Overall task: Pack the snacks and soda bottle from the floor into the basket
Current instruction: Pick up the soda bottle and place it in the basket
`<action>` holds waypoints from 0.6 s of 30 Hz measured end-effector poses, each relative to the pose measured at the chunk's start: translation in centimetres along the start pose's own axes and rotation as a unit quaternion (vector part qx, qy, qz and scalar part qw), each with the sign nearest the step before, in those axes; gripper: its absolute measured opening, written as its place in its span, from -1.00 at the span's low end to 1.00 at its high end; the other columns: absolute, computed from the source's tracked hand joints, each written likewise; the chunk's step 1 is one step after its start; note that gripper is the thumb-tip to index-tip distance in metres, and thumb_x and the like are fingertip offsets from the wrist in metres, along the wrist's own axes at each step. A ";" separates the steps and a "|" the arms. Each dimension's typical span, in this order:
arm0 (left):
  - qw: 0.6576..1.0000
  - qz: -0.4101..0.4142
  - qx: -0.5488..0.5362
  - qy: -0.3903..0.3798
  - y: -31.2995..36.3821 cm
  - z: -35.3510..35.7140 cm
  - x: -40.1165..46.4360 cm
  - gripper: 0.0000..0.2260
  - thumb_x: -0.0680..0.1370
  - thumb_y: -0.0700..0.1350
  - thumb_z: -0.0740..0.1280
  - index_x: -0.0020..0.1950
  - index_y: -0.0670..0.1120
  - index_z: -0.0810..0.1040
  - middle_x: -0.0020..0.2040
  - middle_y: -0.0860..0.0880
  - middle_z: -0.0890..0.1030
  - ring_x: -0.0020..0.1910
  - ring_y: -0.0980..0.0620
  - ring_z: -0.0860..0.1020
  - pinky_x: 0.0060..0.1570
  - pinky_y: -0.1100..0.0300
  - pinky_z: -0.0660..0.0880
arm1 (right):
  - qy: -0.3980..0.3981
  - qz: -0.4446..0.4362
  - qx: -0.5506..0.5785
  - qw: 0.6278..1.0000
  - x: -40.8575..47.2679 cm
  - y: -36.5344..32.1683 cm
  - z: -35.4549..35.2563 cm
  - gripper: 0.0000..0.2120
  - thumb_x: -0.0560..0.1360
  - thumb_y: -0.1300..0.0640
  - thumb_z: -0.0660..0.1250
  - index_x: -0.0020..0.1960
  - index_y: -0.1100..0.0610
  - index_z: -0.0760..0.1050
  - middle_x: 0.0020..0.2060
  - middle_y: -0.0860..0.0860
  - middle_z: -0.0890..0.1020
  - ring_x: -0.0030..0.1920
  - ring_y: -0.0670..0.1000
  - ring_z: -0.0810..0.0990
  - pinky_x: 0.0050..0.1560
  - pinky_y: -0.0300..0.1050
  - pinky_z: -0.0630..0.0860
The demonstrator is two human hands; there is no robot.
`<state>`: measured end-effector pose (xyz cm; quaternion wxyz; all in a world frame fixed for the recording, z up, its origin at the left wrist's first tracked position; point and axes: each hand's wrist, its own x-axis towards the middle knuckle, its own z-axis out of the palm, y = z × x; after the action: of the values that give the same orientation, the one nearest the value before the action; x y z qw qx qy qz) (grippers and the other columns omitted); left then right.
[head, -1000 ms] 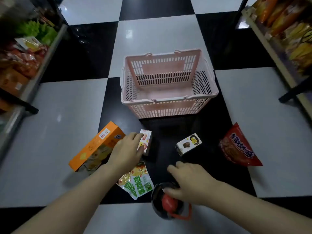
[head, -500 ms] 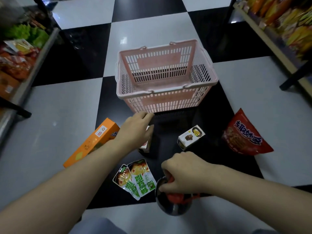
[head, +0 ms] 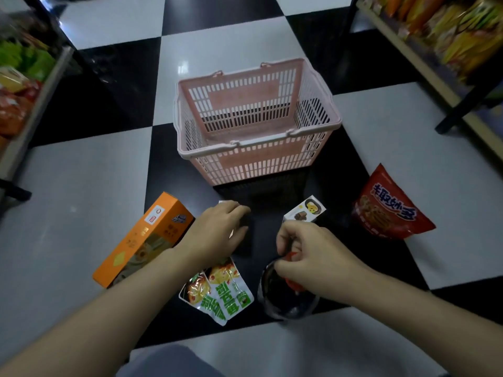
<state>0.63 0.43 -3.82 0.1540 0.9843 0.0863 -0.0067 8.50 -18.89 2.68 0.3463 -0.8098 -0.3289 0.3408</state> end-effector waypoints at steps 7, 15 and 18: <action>0.977 0.039 -0.174 -0.115 -0.6 -0.9 0.5 -0.30 0.33 0.07 0.36 0.41 0.17 0.14 0.38 0.13 0.33 0.32 0.16 0.32 0.24 0.23 0.37 | 0.067 -0.001 0.031 0.997 2.6 -2.7 -2.2 -0.92 0.29 0.17 0.30 -0.29 0.05 0.40 -0.66 -0.19 0.46 -0.60 -0.18 0.39 -0.44 -0.18 0.35; 0.933 0.043 -0.355 0.032 2.1 -0.7 3.4 0.07 0.01 0.22 0.61 0.39 0.25 0.08 0.37 0.17 0.26 0.37 0.25 0.25 0.35 0.29 0.29 | 0.148 -0.009 0.111 0.983 6.0 -9.2 -5.3 -0.94 0.17 0.14 0.28 -0.38 0.00 0.44 -0.45 -0.03 0.52 -0.40 0.00 0.49 -0.34 -0.11 0.43; 0.923 0.030 -0.357 0.143 2.6 -1.8 4.9 0.01 0.02 0.22 0.60 0.36 0.14 0.20 0.28 0.12 0.37 0.27 0.25 0.35 0.25 0.32 0.37 | 0.157 -0.026 0.109 0.981 6.7 -11.4 -5.6 -0.92 0.14 0.17 0.26 -0.41 -0.01 0.44 -0.51 -0.08 0.52 -0.43 -0.01 0.48 -0.38 -0.16 0.39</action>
<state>5.85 -0.61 -1.56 0.4812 0.8568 0.0742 0.1695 13.21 -9.37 12.45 0.4890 -0.8016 -0.2521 0.2340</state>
